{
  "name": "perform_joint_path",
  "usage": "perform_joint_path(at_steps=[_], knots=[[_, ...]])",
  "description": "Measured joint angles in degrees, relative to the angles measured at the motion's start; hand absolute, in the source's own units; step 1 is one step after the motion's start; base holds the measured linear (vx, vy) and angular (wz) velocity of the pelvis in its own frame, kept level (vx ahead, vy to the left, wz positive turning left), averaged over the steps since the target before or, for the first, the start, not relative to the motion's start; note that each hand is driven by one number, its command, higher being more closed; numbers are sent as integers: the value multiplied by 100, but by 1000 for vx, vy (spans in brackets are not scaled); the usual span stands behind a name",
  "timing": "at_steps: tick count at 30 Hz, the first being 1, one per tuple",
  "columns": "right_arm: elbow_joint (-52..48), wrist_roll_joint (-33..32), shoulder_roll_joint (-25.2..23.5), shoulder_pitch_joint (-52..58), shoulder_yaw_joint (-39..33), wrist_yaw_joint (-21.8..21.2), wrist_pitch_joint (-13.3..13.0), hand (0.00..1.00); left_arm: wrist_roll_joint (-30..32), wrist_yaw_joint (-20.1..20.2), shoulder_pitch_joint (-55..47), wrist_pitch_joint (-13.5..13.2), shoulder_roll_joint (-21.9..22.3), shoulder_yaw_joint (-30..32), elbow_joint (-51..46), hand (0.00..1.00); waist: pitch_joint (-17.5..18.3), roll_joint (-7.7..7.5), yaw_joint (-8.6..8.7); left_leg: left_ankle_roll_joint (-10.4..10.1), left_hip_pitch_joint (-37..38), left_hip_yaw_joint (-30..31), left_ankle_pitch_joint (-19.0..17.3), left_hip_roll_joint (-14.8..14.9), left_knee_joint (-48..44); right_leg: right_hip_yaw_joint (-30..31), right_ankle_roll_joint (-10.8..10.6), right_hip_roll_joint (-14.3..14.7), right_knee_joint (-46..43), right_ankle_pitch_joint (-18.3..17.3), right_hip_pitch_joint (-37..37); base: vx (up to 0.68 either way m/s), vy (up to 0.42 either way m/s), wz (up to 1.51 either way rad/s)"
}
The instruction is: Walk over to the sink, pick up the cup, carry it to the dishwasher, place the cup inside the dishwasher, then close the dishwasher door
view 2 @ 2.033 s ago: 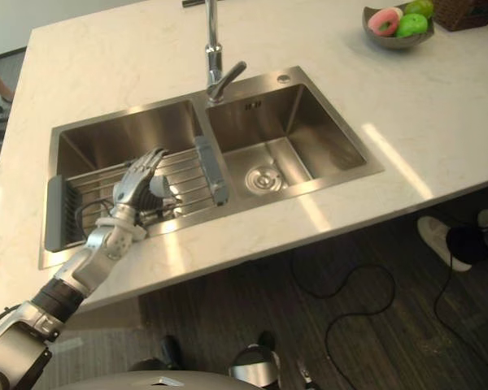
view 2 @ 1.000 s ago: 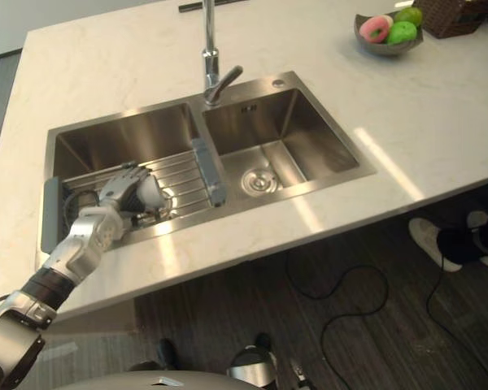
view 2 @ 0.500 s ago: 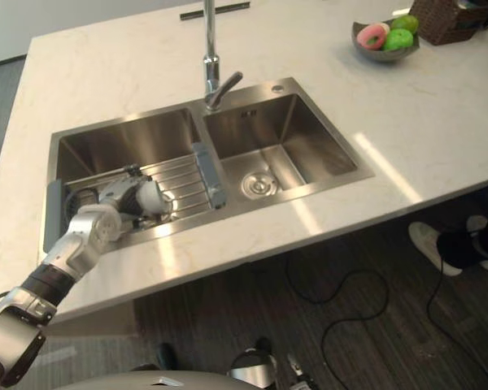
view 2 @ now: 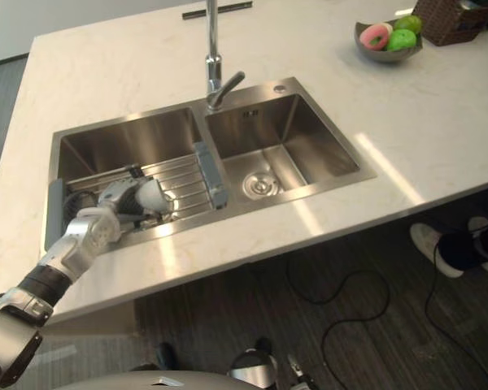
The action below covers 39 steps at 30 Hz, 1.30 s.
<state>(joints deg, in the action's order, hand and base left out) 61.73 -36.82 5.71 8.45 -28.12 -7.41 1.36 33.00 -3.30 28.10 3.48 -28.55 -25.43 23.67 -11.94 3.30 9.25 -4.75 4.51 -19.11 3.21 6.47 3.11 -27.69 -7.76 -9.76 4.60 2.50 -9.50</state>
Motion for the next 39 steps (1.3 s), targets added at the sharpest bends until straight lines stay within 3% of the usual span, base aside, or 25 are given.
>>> perform_joint_path(at_steps=[2,4,6,8,10,11,12,17,22,25,30,31,33,34,35,36,38,39], knots=[[-3,-99,6,11,10,2,3,0,-685,-781,-164,-129,-15,11,-341,100,2,2,-20,1,-65,18,5,-5,0,-19,-1,-3,-1,1,50,0,0,3],[-12,-203,29,39,102,6,14,0,-1228,-1238,-409,-289,-1,38,-765,100,5,-2,-38,1,-97,36,7,-8,1,-57,-1,-3,-1,1,68,6,-3,6],[-13,-231,60,60,100,20,33,0,-1810,-1531,-628,-579,-1,167,-1121,100,7,1,-48,0,-125,72,11,-10,-3,-150,-1,-2,-2,1,53,23,-8,9],[-17,-232,110,118,89,15,52,0,-2556,-1726,-819,-999,2,695,-1562,100,9,4,-141,1,-140,145,20,-11,-16,-219,2,6,-3,-1,-2,26,-10,15],[-17,-230,140,199,56,3,74,0,-3049,-1779,-859,-1305,1,1147,-1770,100,12,8,-206,2,-135,257,23,-11,-43,-327,33,16,-4,-20,-87,-5,-16,30],[-13,-223,166,238,-120,-20,95,0,-3763,-1758,-880,-1695,-2,1630,-1937,100,16,13,-324,3,-144,333,23,-10,-79,-418,96,16,-34,-72,-128,-21,-15,32],[-5,-221,170,247,-204,-31,99,0,-4051,-1735,-886,-1851,-5,1803,-1999,100,16,13,-358,3,-144,365,22,-11,-86,-446,83,15,-47,-92,-148,-43,-6,29],[232,-88,193,217,-837,-324,118,0,-6676,-1104,-964,-2940,-3,2755,-2468,100,156,44,-723,12,-154,571,42,-27,-87,-465,17,-82,-494,-433,-77,-17,5,20],[253,446,174,142,-1100,-522,182,0,-8074,-833,-1021,-3104,15,3632,-2425,100,237,21,-812,15,-214,720,80,-34,-103,-459,-46,-90,-622,-510,-69,4,-6,16],[286,840,141,146,-1148,-634,283,0,-8187,-904,-1246,-3074,76,4044,-2177,100,267,-1,-877,23,-355,920,78,-49,-240,-481,-65,-124,-813,-665,-69,5,-13,34],[462,1519,89,266,-1146,-705,277,0,-8418,-1027,-1911,-2770,420,4705,-2010,100,264,0,-1074,142,-493,1317,168,-149,-501,-882,-34,-178,-1089,-1010,-371,-36,-34,69],[485,1583,75,306,-1147,-710,256,0,-8418,-1011,-2008,-2681,490,4882,-2011,100,261,4,-1107,287,-559,1199,316,-218,-497,-1124,11,-217,-1176,-1123,-448,-123,-8,121],[541,1572,80,323,-1157,-708,229,0,-8386,-960,-2032,-2597,540,4940,-2036,100,266,24,-1071,835,-716,562,570,-318,-370,-1616,103,-355,-1384,-1245,-435,-187,65,141],[480,1506,66,360,-1160,-698,173,0,-8324,-824,-2040,-2592,630,5027,-2107,100,288,96,-1050,1290,-843,-478,65,-134,-384,-2057,31,-382,-1491,-1208,-426,-165,130,160],[407,1361,14,426,-1144,-720,44,0,-8312,-751,-2003,-2628,748,5041,-2128,100,315,-61,-925,1474,-873,-1435,-461,-16,-649,-2391,33,-561,-1469,-1158,-428,-112,156,157],[403,1315,24,437,-1134,-704,-23,0,-8244,-726,-1999,-2673,797,5004,-2140,100,293,-85,-925,1501,-916,-1707,-502,106,-965,-2466,19,-682,-1557,-1154,-403,-1,87,119],[266,1113,215,496,-1014,-673,-202,0,-8183,-617,-2039,-2796,945,5019,-2144,100,313,-55,-954,1498,-944,-2169,-503,692,-2119,-2461,67,-1149,-2083,-1190,-168,2,108,48],[128,972,370,561,-989,-642,-319,0,-8165,-528,-2039,-2856,945,5014,-2220,100,379,63,-922,1744,-893,-2276,-96,1096,-2761,-2453,94,-1425,-2668,-1223,-2,-48,264,61]])
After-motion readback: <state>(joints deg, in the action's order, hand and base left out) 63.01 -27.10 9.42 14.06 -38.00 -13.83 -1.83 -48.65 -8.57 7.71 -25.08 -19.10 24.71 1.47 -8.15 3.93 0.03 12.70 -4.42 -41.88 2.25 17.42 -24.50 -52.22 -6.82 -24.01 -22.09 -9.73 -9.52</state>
